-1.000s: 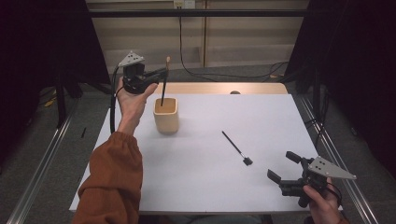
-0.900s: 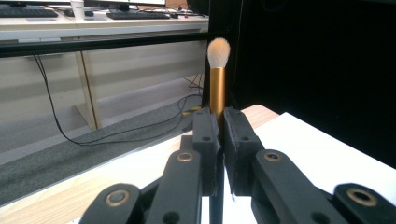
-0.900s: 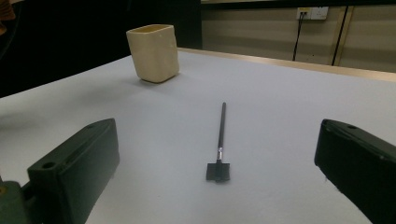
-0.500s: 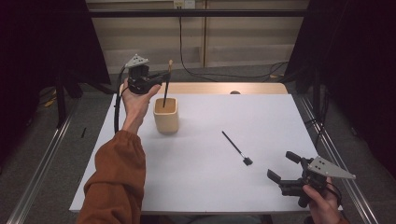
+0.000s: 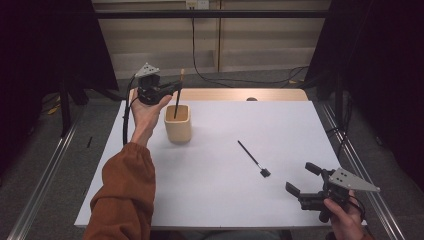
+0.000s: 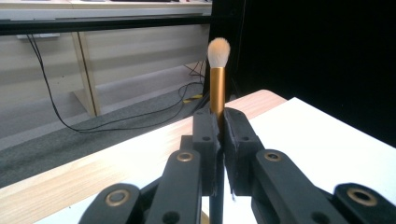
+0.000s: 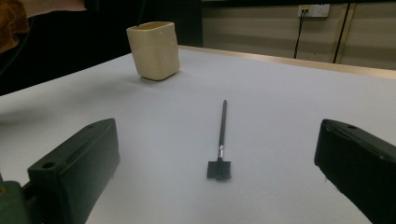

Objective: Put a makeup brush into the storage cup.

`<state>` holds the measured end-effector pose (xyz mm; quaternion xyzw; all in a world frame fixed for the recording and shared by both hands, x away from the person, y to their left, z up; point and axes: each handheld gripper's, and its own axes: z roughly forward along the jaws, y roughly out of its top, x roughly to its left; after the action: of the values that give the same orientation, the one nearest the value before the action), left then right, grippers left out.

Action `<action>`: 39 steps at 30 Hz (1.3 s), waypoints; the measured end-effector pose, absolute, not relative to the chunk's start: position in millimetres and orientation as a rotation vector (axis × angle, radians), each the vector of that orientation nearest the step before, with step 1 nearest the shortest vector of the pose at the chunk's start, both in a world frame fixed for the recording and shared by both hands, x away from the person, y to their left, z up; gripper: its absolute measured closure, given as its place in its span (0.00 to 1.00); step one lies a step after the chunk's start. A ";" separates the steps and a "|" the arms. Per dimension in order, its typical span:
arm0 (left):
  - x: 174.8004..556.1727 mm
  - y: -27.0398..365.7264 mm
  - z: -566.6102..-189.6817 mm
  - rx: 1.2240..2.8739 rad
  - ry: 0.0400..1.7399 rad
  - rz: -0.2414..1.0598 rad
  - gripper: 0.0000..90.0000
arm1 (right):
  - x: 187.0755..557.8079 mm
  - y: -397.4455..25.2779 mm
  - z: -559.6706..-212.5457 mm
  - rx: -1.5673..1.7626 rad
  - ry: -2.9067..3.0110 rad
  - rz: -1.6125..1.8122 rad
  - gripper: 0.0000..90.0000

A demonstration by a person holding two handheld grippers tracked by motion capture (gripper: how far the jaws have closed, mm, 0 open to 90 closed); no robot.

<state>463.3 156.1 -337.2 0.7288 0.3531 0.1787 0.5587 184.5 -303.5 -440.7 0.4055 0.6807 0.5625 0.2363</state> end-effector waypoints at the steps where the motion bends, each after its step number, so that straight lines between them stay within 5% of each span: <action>1: 463.7 156.0 -338.9 1.714 0.834 0.420 0.94 | 184.4 -303.6 -440.7 1.110 1.867 1.542 0.00; 39: 453.6 156.4 -384.4 1.731 0.881 0.394 0.94 | 183.4 -303.1 -439.9 1.095 1.869 1.543 0.00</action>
<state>453.6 156.4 -384.4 0.7308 0.3719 0.1662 0.5478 183.4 -303.1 -439.9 0.3999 0.6825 0.5634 0.2386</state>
